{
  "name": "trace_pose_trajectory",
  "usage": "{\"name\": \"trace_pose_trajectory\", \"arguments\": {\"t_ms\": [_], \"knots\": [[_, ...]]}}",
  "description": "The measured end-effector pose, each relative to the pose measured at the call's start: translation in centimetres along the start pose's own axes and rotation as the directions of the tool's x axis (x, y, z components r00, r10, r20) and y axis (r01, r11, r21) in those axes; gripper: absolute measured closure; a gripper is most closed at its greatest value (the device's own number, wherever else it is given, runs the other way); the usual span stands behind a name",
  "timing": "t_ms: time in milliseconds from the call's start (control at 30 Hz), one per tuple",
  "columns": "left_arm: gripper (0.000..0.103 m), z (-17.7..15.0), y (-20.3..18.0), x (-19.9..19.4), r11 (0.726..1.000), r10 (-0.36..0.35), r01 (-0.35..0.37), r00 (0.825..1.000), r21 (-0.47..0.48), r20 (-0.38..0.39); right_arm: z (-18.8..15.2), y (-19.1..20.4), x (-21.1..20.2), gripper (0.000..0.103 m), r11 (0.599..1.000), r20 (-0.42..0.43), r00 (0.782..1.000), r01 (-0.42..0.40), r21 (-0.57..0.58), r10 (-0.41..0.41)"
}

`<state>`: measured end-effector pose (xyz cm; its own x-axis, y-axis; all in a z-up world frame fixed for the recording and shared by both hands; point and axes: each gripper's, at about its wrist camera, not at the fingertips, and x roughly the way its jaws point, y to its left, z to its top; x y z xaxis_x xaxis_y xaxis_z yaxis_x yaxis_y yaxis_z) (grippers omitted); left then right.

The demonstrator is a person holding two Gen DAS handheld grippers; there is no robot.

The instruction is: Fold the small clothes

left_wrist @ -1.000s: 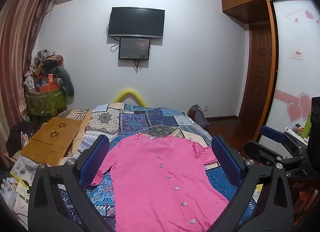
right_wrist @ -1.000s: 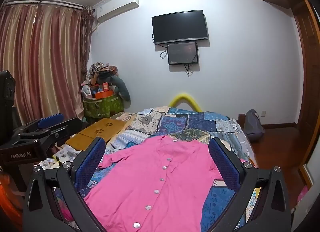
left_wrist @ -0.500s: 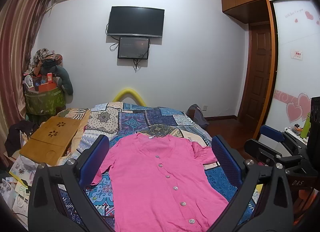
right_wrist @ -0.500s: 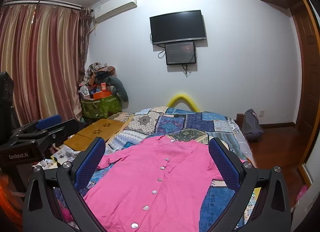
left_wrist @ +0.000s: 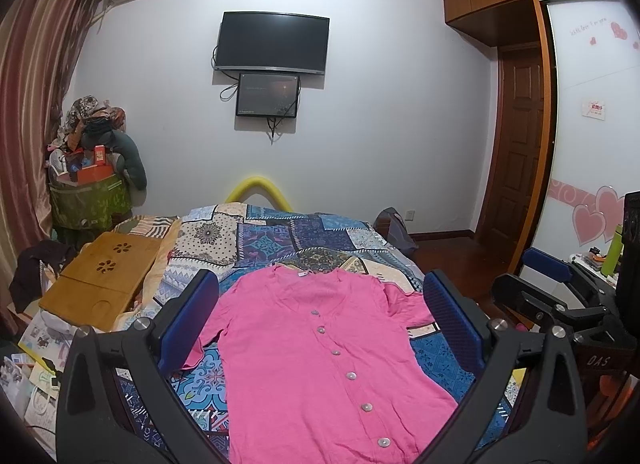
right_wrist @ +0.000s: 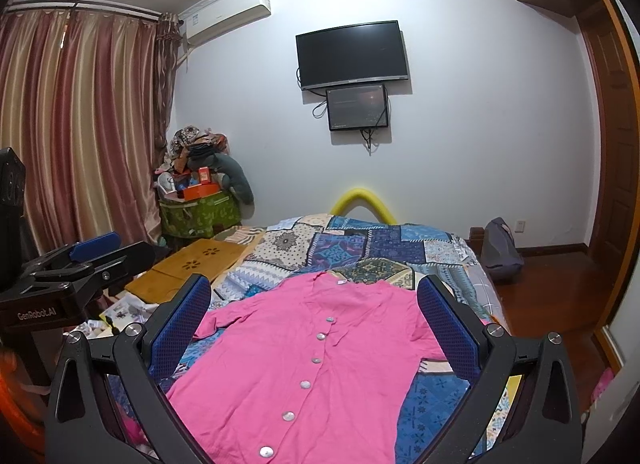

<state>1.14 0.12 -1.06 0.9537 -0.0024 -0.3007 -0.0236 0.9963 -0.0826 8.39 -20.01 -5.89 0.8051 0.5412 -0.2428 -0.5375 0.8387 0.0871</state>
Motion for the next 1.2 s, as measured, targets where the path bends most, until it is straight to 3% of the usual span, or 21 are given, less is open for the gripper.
{"name": "trace_pose_trajectory", "arguments": {"t_ms": [1200], "knots": [[0.0,0.06,-0.2,0.15,1.0,-0.007,0.007,1.0,-0.003,-0.005,0.11,-0.55,-0.1,0.001,1.0,0.0,1.0,0.012,0.012,-0.012]]}}
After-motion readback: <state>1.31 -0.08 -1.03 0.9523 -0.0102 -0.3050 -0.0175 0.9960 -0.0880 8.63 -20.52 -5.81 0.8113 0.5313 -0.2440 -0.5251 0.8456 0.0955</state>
